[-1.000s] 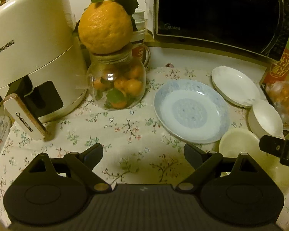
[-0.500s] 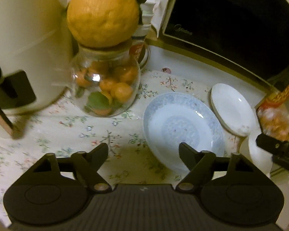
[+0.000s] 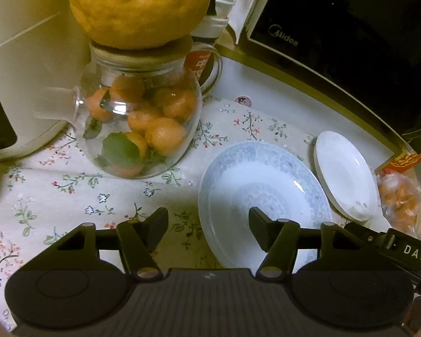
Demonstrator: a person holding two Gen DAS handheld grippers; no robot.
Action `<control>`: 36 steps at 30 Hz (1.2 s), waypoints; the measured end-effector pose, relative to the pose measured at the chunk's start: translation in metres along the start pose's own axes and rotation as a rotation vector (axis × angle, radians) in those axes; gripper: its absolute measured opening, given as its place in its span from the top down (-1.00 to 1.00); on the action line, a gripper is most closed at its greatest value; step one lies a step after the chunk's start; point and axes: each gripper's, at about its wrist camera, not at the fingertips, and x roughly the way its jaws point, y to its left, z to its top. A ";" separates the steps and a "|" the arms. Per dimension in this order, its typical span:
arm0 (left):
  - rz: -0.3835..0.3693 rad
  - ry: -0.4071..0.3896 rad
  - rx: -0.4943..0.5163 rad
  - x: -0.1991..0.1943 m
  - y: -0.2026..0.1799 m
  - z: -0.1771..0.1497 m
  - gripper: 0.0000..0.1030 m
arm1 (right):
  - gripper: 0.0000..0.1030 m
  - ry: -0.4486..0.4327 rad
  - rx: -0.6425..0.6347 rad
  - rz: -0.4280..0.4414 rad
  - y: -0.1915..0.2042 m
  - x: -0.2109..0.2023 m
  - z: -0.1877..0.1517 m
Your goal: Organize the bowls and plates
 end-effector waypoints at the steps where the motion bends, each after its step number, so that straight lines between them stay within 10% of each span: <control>1: -0.003 0.006 -0.001 0.003 0.001 0.001 -0.04 | -0.16 0.004 0.009 0.001 -0.002 0.003 0.001; 36: -0.060 0.040 -0.029 0.031 0.014 -0.001 0.84 | 0.83 0.079 0.060 0.030 -0.005 0.053 -0.017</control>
